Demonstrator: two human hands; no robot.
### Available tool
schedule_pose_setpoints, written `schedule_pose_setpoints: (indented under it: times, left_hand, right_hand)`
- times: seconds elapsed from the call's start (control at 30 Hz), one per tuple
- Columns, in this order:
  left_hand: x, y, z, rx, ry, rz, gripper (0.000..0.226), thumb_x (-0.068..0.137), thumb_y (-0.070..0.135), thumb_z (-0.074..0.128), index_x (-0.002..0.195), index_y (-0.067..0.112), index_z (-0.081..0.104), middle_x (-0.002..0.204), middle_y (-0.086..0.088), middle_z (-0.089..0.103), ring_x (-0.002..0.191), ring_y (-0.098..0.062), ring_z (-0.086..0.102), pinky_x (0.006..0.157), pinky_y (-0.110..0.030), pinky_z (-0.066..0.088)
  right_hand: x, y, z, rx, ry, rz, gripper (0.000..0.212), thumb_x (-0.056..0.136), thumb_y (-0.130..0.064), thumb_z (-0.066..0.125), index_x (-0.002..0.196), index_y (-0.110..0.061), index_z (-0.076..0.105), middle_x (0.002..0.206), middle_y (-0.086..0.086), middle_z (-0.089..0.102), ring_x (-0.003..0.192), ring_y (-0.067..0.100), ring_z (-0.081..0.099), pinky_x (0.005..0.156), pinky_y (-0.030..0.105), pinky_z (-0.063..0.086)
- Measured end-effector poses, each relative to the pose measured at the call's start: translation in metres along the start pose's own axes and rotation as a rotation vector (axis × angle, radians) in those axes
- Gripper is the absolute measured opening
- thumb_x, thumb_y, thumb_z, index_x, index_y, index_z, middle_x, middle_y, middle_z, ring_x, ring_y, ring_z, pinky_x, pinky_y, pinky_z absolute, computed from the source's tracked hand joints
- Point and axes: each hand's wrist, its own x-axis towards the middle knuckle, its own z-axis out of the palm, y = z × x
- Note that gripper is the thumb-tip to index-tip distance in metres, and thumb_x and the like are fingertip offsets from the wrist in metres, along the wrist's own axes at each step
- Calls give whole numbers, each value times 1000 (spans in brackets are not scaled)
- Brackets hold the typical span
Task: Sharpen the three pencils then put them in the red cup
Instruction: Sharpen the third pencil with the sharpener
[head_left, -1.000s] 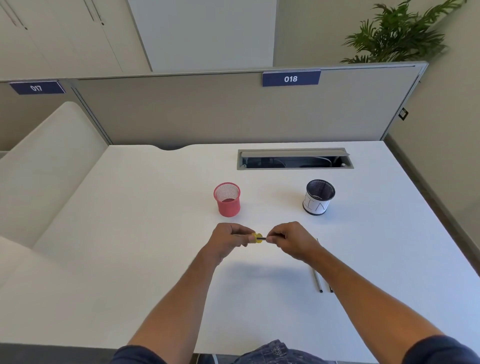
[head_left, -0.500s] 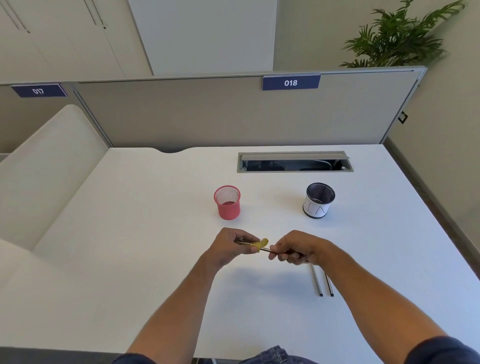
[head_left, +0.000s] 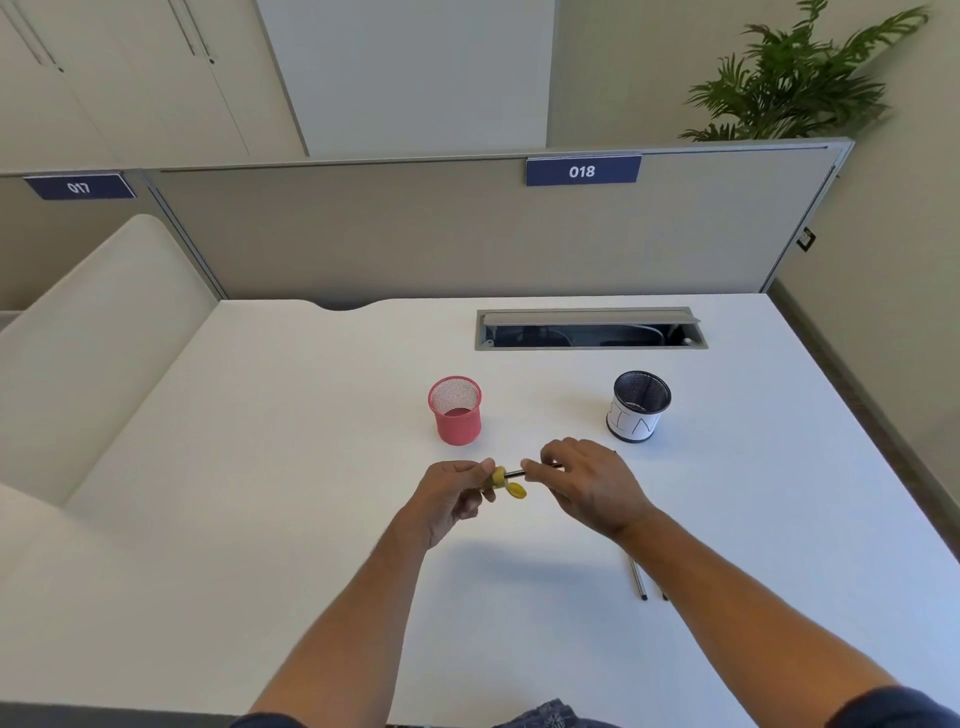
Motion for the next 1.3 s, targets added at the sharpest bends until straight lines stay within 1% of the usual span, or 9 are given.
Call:
schedule_pose_setpoints:
  times: [0.23, 0.37, 0.47, 0.67, 0.77, 0.9, 1.1, 1.2, 1.3]
  left_hand:
    - [1, -6, -1, 48, -37, 23, 14, 89, 10, 75, 99, 1, 79, 84, -18, 70, 65, -20, 56, 61, -24, 46]
    - [1, -5, 0, 200, 1, 73, 14, 82, 11, 83, 96, 7, 81, 85, -13, 76, 71, -20, 64, 72, -27, 52]
    - [0, -5, 0, 312, -20, 93, 16, 80, 7, 84, 96, 6, 82, 84, -12, 76, 70, -16, 64, 69, -21, 50]
    - [-5, -8, 5, 420, -90, 122, 26, 73, -3, 86, 99, 1, 80, 90, -12, 79, 77, -13, 72, 75, -20, 57]
    - [-4, -4, 5, 462, -94, 139, 25, 75, 1, 87, 99, 4, 81, 92, -13, 79, 76, -10, 70, 74, -19, 56]
    - [-3, 1, -1, 487, -72, 121, 16, 81, 19, 84, 97, 15, 83, 91, -13, 78, 72, -10, 65, 63, -18, 45]
    - [-3, 3, -1, 311, -14, 52, 31, 95, 31, 70, 93, 1, 80, 75, -13, 71, 57, -17, 55, 58, -26, 41]
    - [-3, 5, 3, 185, -27, -4, 35, 96, 33, 69, 86, 0, 79, 72, -17, 68, 51, -19, 49, 55, -27, 38]
    - [-3, 7, 7, 171, -73, -20, 30, 95, 30, 70, 85, 3, 80, 75, -18, 69, 52, -18, 47, 55, -26, 40]
  right_hand:
    - [-2, 0, 8, 32, -126, 141, 17, 92, -28, 68, 78, -19, 69, 70, -3, 57, 58, 23, 55, 40, 30, 37]
    - [5, -7, 1, 276, -492, 608, 24, 97, -41, 61, 88, -24, 76, 74, -7, 67, 68, 16, 59, 58, 30, 46]
    - [12, -7, -7, 630, -634, 916, 23, 91, -37, 71, 76, -20, 79, 51, -7, 53, 47, 8, 42, 51, 25, 34]
    - [11, 4, -18, 1050, -1029, 1278, 26, 92, -34, 71, 86, -9, 77, 57, 0, 46, 46, 11, 26, 44, 20, 17]
    - [5, 6, -18, 1126, -1035, 1204, 28, 94, -37, 68, 92, -10, 76, 60, 1, 46, 49, 12, 26, 45, 21, 17]
    - [9, 2, -20, 1062, -858, 1022, 27, 86, -26, 79, 98, -4, 70, 67, 9, 65, 51, 14, 40, 48, 23, 29]
    - [6, -8, -13, 190, -403, 452, 13, 92, -40, 68, 100, -35, 77, 86, -9, 65, 75, 11, 60, 58, 28, 45]
    - [-4, -9, -2, 109, -145, 223, 9, 90, -31, 72, 93, -23, 75, 74, -6, 61, 63, 20, 58, 46, 29, 40]
    - [-8, -6, -1, 66, -74, 128, 12, 93, -29, 70, 88, -18, 72, 69, -4, 60, 57, 21, 53, 47, 29, 35]
